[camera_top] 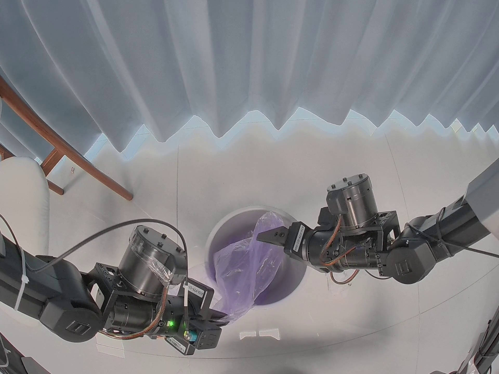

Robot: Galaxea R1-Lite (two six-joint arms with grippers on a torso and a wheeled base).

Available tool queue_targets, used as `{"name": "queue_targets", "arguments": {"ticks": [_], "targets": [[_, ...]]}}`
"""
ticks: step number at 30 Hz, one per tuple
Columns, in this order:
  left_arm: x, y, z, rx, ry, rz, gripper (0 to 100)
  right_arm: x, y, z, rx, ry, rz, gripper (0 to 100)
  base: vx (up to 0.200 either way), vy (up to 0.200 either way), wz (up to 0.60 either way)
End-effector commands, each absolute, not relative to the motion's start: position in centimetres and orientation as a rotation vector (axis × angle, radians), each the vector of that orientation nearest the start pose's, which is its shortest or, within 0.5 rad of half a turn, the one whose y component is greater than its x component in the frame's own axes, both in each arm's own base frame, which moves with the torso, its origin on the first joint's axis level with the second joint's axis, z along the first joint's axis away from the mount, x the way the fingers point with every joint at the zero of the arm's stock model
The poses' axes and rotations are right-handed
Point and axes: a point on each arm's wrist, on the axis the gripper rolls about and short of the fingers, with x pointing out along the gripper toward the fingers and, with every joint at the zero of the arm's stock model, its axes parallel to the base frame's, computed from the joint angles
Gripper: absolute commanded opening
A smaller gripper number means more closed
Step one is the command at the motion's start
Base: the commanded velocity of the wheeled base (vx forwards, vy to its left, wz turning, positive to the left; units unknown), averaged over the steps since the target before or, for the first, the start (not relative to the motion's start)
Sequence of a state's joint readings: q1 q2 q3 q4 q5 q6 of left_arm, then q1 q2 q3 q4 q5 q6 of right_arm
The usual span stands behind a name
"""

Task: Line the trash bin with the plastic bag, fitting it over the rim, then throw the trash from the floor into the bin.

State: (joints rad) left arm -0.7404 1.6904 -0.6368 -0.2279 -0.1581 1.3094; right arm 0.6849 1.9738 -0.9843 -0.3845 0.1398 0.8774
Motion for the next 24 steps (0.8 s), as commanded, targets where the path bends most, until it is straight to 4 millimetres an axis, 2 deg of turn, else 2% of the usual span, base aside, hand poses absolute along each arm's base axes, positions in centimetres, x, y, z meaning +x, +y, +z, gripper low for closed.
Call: {"name": "queue_targets", "arguments": {"ticks": [1,7,9,11,18,19,20,21,24], "targets": [[18.7,-17.6,10.8,1.385,0.149,-1.284,0,28.5,23.6,9.8,0.629,0.885,0.441,0,0.0,0.0,0.0],[18.8,-17.5,10.8,1.381,0.153,-1.276,0,28.4,23.4,10.1,0.676,0.876,0.423,0,0.0,0.0,0.0],[18.8,-17.5,10.8,1.348,0.174,-1.267,0,28.1,23.1,11.2,0.724,0.864,0.418,0,0.0,0.0,0.0],[18.6,-17.5,10.6,1.307,0.211,-1.266,0,27.4,22.6,12.5,0.753,0.851,0.422,0,0.0,0.0,0.0],[17.2,-17.0,10.4,1.22,0.276,-1.254,0,24.4,20.0,13.6,0.695,0.837,0.449,0,0.0,0.0,0.0],[17.1,-17.0,10.3,1.184,0.299,-1.252,100,23.8,19.6,13.5,0.661,0.837,0.458,0,0.0,0.0,0.0],[17.1,-17.0,10.3,1.184,0.299,-1.252,100,23.8,19.6,13.5,0.661,0.837,0.458,0,0.0,0.0,0.0],[16.8,-17.2,10.4,1.113,0.341,-1.241,100,23.1,19.0,13.3,0.613,0.835,0.472,0,0.0,0.0,0.0],[15.6,-17.7,11.2,0.819,0.485,-1.164,100,21.8,17.8,12.3,0.502,0.838,0.496,0,0.0,0.0,0.0]]}}
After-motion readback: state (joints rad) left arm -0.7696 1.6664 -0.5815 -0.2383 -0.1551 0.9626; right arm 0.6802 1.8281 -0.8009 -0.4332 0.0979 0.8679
